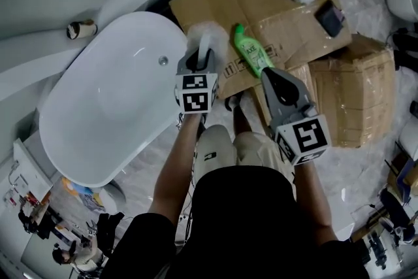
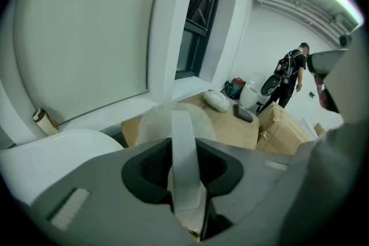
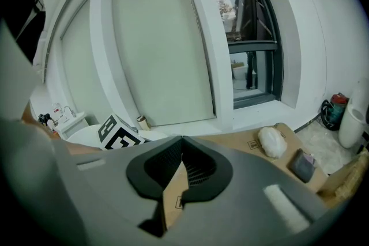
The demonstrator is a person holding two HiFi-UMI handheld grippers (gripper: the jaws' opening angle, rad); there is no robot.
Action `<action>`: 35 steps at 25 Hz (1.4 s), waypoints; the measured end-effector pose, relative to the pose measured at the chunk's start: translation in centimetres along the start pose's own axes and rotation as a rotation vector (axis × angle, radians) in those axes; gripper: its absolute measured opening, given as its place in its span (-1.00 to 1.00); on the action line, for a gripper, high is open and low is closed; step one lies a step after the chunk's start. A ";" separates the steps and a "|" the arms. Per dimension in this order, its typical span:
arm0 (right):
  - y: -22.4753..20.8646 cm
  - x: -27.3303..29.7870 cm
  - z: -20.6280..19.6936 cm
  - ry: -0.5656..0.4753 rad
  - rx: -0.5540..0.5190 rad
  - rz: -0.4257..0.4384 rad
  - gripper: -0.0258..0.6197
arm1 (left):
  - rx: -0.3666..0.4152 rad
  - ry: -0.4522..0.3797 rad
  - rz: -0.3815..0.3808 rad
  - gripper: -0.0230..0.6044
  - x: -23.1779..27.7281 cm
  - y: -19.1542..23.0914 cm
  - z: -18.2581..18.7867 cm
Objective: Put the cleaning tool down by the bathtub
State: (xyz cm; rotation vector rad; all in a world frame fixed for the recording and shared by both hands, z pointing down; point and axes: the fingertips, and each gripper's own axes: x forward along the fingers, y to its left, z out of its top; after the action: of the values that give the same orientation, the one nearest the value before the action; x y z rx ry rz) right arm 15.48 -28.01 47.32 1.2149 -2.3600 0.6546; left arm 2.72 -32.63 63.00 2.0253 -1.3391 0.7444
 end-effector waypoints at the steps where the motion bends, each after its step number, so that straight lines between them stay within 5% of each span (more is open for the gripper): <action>1: -0.2 0.2 -0.2 0.003 -0.002 0.002 -0.90 | -0.006 0.003 0.004 -0.64 0.5 0.1 -0.2; 17: -2.5 2.6 -2.4 0.035 0.020 0.034 -0.90 | -0.068 0.111 0.054 -0.64 9.4 1.4 -5.2; 35: -4.4 2.3 -3.0 0.040 0.034 0.030 -0.90 | -0.100 0.171 0.103 -0.63 12.2 2.1 -6.7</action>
State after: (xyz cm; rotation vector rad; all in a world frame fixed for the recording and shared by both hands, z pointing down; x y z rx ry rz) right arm 18.33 -30.04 52.04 1.1722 -2.3472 0.7241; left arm 3.95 -35.74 76.63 1.7840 -1.3606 0.8589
